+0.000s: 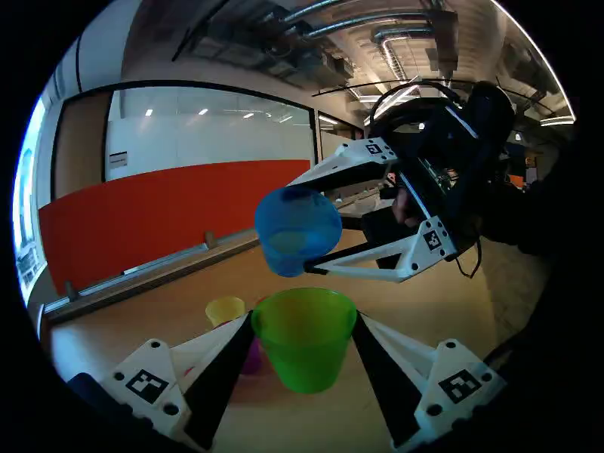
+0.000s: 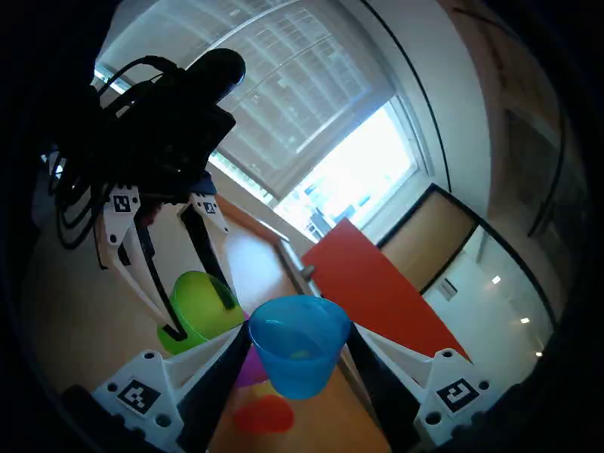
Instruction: Pour water
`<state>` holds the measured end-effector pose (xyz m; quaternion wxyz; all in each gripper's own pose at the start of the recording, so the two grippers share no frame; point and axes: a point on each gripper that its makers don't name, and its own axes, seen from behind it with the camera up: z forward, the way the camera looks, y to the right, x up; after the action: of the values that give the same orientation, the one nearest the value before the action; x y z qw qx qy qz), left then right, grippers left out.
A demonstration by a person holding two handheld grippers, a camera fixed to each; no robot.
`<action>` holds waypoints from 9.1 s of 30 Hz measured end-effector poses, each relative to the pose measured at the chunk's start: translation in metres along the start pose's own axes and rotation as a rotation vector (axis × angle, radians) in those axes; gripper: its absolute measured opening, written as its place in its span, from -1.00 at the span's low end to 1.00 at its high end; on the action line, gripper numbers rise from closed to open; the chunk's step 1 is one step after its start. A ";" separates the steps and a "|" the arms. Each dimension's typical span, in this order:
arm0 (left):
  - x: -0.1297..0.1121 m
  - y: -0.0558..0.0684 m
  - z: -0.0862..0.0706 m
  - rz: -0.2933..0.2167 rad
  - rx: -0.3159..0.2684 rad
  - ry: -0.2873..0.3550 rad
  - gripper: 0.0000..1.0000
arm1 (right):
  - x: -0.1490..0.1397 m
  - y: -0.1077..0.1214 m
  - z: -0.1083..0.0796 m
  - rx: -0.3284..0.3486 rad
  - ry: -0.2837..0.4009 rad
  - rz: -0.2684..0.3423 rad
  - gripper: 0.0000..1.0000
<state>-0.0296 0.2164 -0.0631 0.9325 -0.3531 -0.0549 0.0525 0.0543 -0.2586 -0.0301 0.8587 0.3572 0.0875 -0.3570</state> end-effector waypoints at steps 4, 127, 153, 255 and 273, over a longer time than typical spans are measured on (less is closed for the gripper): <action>0.000 0.000 0.000 0.002 0.004 0.001 0.78 | 0.002 0.000 0.000 0.003 0.001 -0.022 0.84; 0.004 0.012 0.008 0.013 -0.018 0.005 0.78 | 0.012 0.013 0.009 0.002 -0.031 -0.399 0.83; 0.006 0.015 0.008 0.021 -0.021 0.004 0.78 | 0.014 0.014 0.008 0.001 -0.034 -0.467 0.84; 0.004 0.020 0.011 0.025 -0.029 0.001 0.78 | 0.027 -0.002 -0.007 0.011 -0.041 -0.768 0.85; 0.001 0.019 0.010 0.019 -0.032 -0.007 0.78 | 0.027 0.005 -0.004 -0.002 -0.029 -0.727 0.84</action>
<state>-0.0307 0.2373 -0.0679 0.9260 -0.3682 -0.0554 0.0619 0.0779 -0.2679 -0.0415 0.6771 0.2966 0.1970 -0.6440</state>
